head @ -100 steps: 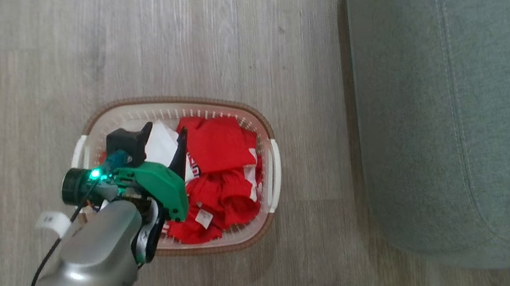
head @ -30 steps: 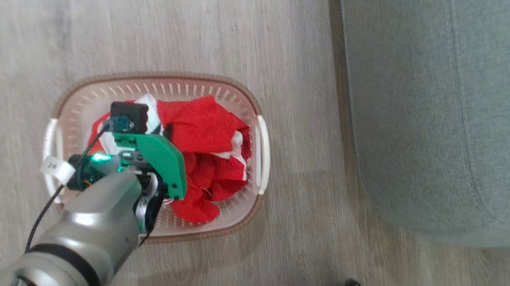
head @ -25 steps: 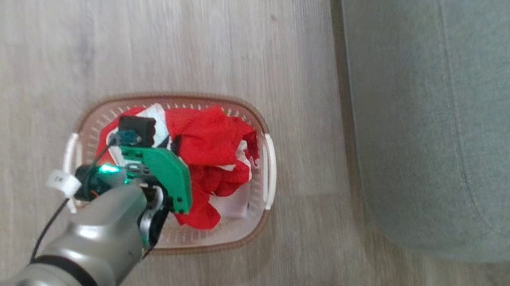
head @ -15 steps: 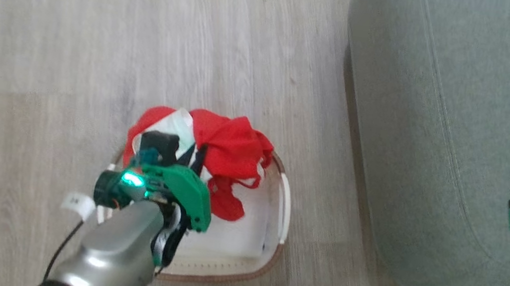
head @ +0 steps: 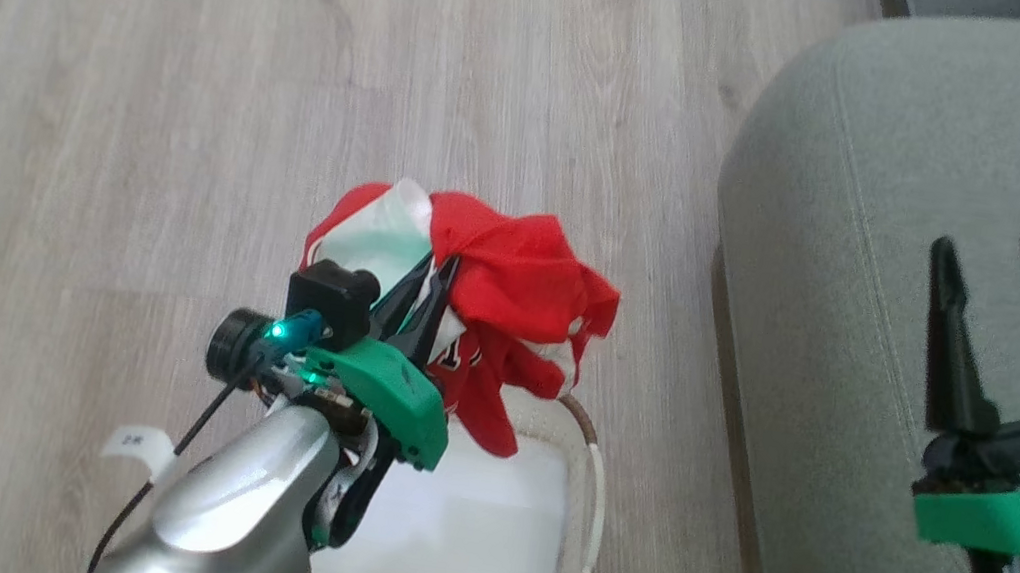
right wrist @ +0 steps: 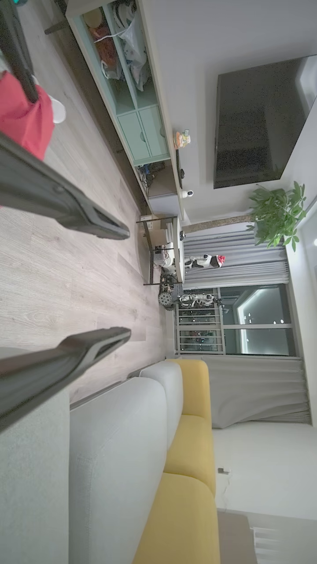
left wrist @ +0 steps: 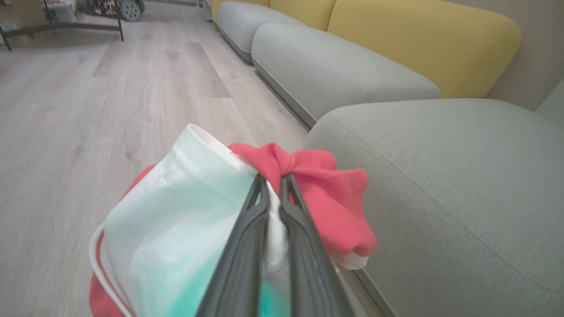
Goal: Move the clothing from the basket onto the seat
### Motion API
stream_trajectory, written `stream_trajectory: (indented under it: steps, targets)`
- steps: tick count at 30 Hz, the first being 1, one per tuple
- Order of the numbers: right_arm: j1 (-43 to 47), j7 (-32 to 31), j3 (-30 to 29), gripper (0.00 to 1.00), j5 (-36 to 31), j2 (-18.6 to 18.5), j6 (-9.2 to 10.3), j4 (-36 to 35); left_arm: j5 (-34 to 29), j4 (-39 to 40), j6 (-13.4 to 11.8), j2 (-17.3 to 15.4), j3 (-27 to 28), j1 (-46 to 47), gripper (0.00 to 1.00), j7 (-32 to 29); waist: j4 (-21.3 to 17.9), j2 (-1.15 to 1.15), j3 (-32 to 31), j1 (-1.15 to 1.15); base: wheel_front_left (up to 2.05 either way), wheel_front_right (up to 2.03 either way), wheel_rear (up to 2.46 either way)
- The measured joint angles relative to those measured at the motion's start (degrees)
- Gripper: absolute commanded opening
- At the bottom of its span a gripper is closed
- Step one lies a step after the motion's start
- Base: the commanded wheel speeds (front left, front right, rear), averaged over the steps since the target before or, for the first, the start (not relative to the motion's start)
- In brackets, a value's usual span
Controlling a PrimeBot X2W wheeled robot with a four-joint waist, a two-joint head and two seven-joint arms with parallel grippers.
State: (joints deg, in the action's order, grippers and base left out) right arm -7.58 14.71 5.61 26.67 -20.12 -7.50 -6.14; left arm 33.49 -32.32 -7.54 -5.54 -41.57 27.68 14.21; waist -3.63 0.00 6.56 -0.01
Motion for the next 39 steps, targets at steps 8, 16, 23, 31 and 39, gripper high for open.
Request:
stream_trajectory:
  steps: [8, 16, 23, 31, 39]
  targets:
    - [1.53, 0.00, 1.64, 1.00, -0.48, 1.18, 0.00, 0.62, -1.96, 9.57, -0.10, -2.63, -0.05, 0.71, 0.00, -1.20, 0.67, 0.00, -3.46, 0.00, 0.00, 0.00, 0.00]
    - [3.58, 0.00, 3.21, 1.00, -0.48, 1.85, 0.00, 0.86, -3.07, 19.67, -1.65, -4.32, 0.04, 5.76, 0.00, -5.12, 0.60, 0.00, -4.18, 0.00, 0.00, 0.00, 0.00]
    - [3.74, 0.00, 5.65, 1.00, -0.47, 1.88, 0.00, 0.93, -3.04, 23.71, -2.16, -5.25, 0.03, 6.26, 0.00, -7.75, 0.31, 0.00, -4.98, 0.00, 0.00, 0.00, 0.00]
    - [3.29, 0.00, 12.51, 1.00, -0.27, 0.87, 0.00, 2.56, -2.92, 24.73, -2.12, -5.24, -0.48, 6.26, 0.00, -8.72, 0.52, 0.00, -5.03, 0.00, 0.00, 0.00, 0.00]
    - [-1.48, -0.01, 19.34, 1.00, 0.12, -0.69, 0.00, 8.02, -2.54, 24.73, -1.78, -4.75, -2.12, 6.27, 0.00, -9.09, 1.56, 0.00, -4.99, 0.00, 0.00, 0.00, 0.00]
